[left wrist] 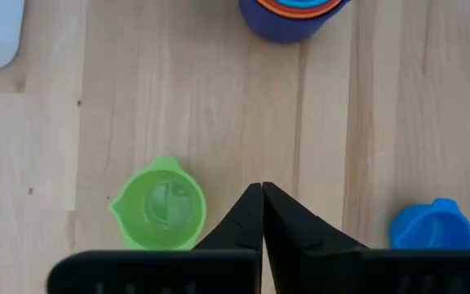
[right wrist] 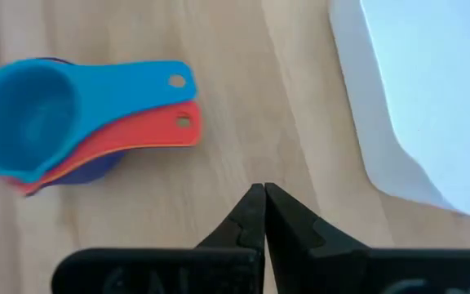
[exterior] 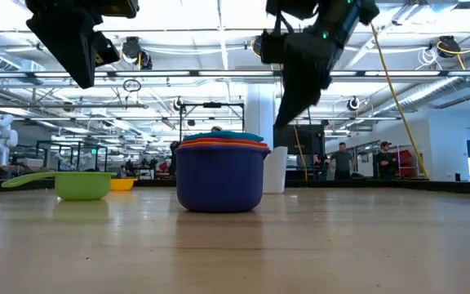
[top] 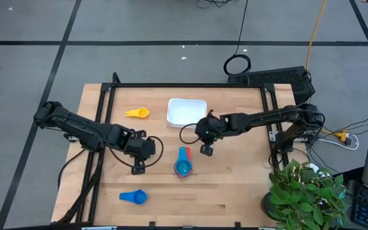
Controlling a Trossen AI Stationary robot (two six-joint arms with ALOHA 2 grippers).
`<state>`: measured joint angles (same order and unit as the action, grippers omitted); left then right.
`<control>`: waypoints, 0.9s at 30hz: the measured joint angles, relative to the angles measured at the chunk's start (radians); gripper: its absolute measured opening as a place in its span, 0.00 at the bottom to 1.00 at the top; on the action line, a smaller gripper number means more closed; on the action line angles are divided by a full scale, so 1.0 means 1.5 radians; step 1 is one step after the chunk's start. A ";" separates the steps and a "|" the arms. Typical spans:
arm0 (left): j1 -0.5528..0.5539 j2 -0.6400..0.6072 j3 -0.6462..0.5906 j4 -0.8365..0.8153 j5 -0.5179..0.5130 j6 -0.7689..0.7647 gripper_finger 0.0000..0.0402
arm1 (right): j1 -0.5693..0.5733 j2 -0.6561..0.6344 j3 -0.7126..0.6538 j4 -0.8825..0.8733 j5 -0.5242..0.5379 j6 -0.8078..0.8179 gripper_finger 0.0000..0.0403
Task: Nest measuring cups in basket
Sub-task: Adjust the stacked measuring cups
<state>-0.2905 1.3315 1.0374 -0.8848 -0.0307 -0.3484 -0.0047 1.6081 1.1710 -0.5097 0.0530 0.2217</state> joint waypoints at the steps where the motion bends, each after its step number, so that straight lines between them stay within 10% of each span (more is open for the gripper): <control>1: 0.000 0.000 0.000 0.001 0.000 -0.003 0.02 | 0.003 -0.001 0.009 -0.010 -0.002 -0.008 0.00; 17: -0.004 0.000 0.000 0.000 -0.012 -0.013 0.06 | 0.035 0.108 -0.012 -0.017 -0.102 -0.041 0.00; 27: 0.009 0.000 0.000 0.006 -0.015 0.004 0.06 | 0.034 0.230 0.135 -0.052 -0.106 -0.089 0.00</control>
<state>-0.2766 1.3319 1.0374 -0.8756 -0.0528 -0.3424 0.0470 1.9527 1.3741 -0.5872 -0.1056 0.0878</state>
